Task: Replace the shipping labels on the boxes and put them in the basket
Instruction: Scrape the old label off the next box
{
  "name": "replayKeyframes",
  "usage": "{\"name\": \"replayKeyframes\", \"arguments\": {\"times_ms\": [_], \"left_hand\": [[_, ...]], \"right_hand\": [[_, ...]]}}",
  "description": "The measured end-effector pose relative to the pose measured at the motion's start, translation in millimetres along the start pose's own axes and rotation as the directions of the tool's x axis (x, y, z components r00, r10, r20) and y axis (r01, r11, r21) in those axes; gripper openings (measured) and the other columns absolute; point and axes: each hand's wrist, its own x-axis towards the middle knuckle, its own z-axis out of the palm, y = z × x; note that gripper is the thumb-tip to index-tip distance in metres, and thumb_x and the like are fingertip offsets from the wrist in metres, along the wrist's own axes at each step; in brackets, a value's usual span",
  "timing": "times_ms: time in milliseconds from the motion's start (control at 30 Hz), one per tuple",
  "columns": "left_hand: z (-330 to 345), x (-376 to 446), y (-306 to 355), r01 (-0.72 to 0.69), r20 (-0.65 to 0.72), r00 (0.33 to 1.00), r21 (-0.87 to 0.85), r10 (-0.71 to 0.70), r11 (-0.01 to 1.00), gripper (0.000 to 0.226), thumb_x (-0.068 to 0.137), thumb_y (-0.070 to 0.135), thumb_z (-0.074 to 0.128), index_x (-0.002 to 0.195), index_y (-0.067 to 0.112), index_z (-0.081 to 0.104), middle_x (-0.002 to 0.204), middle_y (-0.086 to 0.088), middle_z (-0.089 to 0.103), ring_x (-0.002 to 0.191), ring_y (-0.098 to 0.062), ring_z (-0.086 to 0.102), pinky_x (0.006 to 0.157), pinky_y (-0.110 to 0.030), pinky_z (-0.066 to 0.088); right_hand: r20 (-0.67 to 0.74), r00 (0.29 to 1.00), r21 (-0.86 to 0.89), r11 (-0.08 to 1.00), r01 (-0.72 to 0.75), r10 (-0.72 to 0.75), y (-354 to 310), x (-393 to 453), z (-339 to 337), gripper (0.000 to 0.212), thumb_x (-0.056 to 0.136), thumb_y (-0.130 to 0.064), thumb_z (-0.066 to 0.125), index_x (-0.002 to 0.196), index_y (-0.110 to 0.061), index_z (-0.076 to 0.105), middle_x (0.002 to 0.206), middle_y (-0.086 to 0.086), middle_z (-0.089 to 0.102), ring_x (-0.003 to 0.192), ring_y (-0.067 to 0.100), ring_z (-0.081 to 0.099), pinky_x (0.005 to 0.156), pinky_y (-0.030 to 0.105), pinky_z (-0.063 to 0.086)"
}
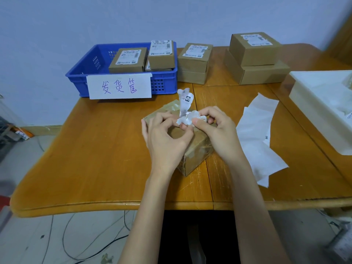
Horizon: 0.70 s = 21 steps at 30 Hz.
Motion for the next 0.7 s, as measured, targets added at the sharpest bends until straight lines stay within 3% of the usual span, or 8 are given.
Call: {"name": "replayKeyframes", "arguments": {"times_ms": [133,233,367,467,567,633,700], "left_hand": [[1,0,0,-0.005,0.004,1.000,-0.047,0.006,0.999,0.017,0.072,0.035,0.071,0.063,0.039,0.057,0.092,0.017,0.060,0.111,0.001,0.053,0.120,-0.054,0.006],[1,0,1,0.005,-0.007,1.000,-0.048,-0.006,0.999,0.016,0.072,0.034,0.068,0.067,0.038,0.053,0.092,0.015,0.060,0.111,0.001,0.053,0.122,-0.049,0.002],[1,-1,0,-0.012,-0.032,0.999,-0.030,0.011,0.999,0.011,0.072,0.041,0.060,0.078,0.039,0.051,0.090,0.015,0.060,0.104,0.003,0.051,0.123,-0.044,0.004],[2,-1,-1,-0.015,-0.029,0.999,0.011,0.015,1.000,0.029,0.072,0.049,0.054,0.084,0.025,0.062,0.091,0.013,0.059,0.103,-0.006,0.054,0.123,-0.045,0.005],[2,0,0,-0.016,-0.019,1.000,0.047,0.017,0.999,0.040,0.073,0.054,0.051,0.087,0.021,0.068,0.093,0.012,0.057,0.104,-0.007,0.054,0.123,-0.043,0.002],[1,-1,0,-0.018,-0.012,1.000,0.034,0.018,0.999,0.039,0.073,0.055,0.051,0.084,0.022,0.067,0.093,0.012,0.057,0.106,-0.006,0.053,0.123,-0.044,0.001],[0,-1,1,-0.014,-0.007,1.000,-0.001,0.014,1.000,0.028,0.074,0.054,0.053,0.077,0.028,0.062,0.094,0.014,0.057,0.109,-0.002,0.052,0.123,-0.047,0.002]], "right_hand": [[-0.036,0.994,0.136,0.986,-0.097,0.103,-6,3,-1,0.007,0.086,-0.033,0.063,0.082,-0.028,0.066,0.072,-0.005,0.053,0.073,0.015,0.048,0.070,0.040,0.040],[0.001,0.996,0.085,0.992,-0.093,0.093,-10,5,-6,0.007,0.084,-0.032,0.063,0.086,-0.025,0.066,0.088,0.009,0.064,0.086,0.026,0.059,0.077,0.047,0.048],[0.086,0.988,0.180,0.973,-0.145,0.131,-14,0,-11,0.016,0.085,-0.021,0.058,0.094,-0.023,0.070,0.097,-0.005,0.068,0.094,0.008,0.061,0.076,0.024,0.047],[0.119,0.985,0.180,0.973,-0.143,0.123,-16,-4,-11,0.029,0.071,-0.028,0.050,0.090,-0.022,0.071,0.104,0.000,0.064,0.101,0.014,0.057,0.081,0.031,0.044],[0.128,0.988,0.133,0.985,-0.105,0.088,-17,-5,-11,0.027,0.069,-0.027,0.053,0.090,-0.025,0.068,0.104,0.000,0.060,0.097,0.017,0.053,0.082,0.035,0.043],[0.117,0.991,0.064,0.996,-0.066,0.058,-15,-5,-10,0.021,0.070,-0.031,0.063,0.089,-0.028,0.067,0.098,-0.006,0.058,0.092,0.013,0.052,0.079,0.033,0.043],[0.086,0.995,0.023,0.999,-0.042,0.039,-12,-3,-7,0.017,0.073,-0.035,0.073,0.085,-0.025,0.067,0.089,-0.008,0.055,0.092,0.017,0.054,0.081,0.040,0.046]]}}
